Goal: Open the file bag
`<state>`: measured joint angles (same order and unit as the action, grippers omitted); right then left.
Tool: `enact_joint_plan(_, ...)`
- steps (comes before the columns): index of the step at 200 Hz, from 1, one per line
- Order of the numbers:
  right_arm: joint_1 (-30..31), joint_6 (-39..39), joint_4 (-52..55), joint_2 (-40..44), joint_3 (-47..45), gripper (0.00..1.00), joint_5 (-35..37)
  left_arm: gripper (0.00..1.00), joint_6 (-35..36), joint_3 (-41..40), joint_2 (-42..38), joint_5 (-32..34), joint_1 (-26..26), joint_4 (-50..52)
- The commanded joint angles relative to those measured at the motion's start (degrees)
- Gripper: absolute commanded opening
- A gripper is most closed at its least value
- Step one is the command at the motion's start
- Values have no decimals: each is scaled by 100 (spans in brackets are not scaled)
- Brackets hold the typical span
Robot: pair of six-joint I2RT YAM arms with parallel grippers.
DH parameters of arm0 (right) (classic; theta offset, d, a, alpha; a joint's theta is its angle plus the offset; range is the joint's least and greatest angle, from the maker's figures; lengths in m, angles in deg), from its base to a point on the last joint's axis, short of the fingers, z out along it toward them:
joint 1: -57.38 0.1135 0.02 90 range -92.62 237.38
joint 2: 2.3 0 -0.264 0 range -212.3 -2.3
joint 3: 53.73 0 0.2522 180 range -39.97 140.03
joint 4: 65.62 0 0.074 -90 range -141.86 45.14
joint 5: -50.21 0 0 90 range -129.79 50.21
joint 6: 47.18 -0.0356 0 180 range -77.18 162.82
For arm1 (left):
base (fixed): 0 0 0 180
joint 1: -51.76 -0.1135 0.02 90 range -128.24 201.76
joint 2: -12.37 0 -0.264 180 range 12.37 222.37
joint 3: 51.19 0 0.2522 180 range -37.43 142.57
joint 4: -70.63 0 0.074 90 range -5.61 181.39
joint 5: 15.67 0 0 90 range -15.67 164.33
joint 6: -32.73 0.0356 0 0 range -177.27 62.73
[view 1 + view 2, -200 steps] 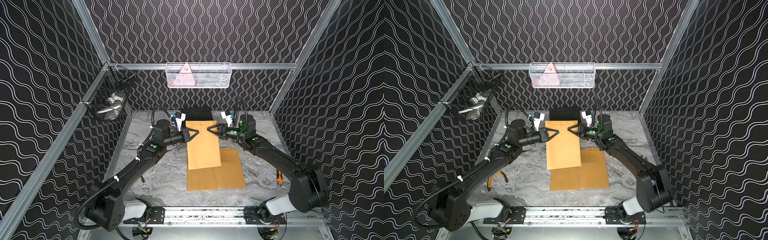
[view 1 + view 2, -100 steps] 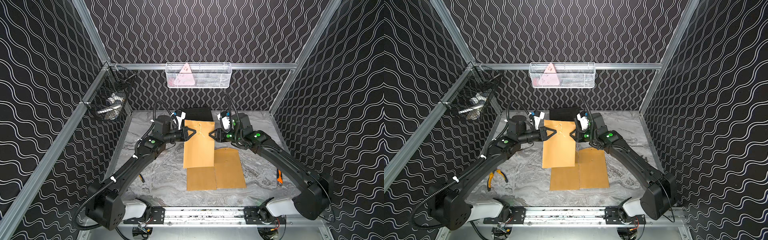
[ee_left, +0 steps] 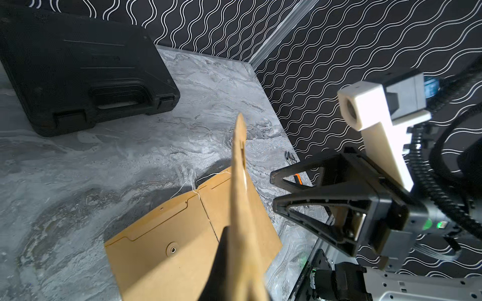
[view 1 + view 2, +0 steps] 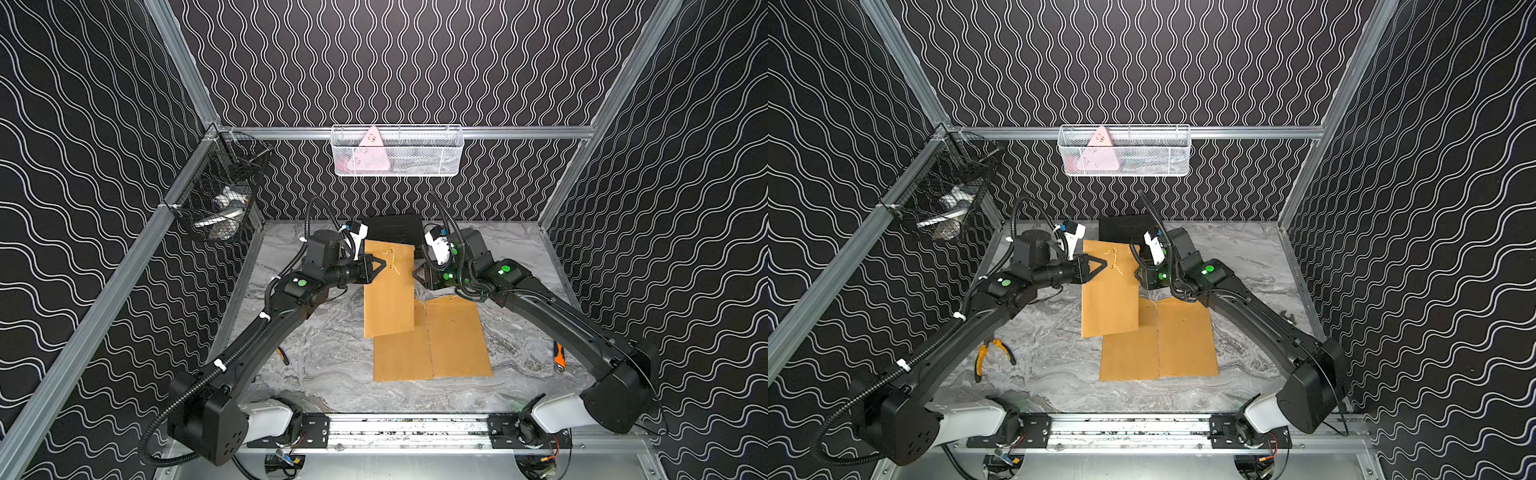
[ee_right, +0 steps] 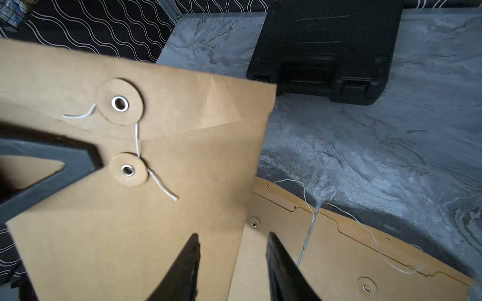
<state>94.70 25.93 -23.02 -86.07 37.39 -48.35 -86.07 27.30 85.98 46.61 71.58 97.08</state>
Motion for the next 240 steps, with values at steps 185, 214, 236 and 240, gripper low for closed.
enact_joint_plan(185, 572, 500, -37, -621, 672, 22, 106, 0, -415, -129, 22, -588, -11, -530)
enact_joint_plan(214, 575, 535, -18, -632, 684, 22, 225, 0, -443, -125, 31, -645, -6, -590)
enact_joint_plan(236, 575, 581, -2, -641, 692, 20, 287, 0, -451, -119, 40, -687, -6, -606)
enact_joint_plan(240, 575, 581, 4, -645, 700, 20, 300, 0, -451, -119, 48, -699, -9, -618)
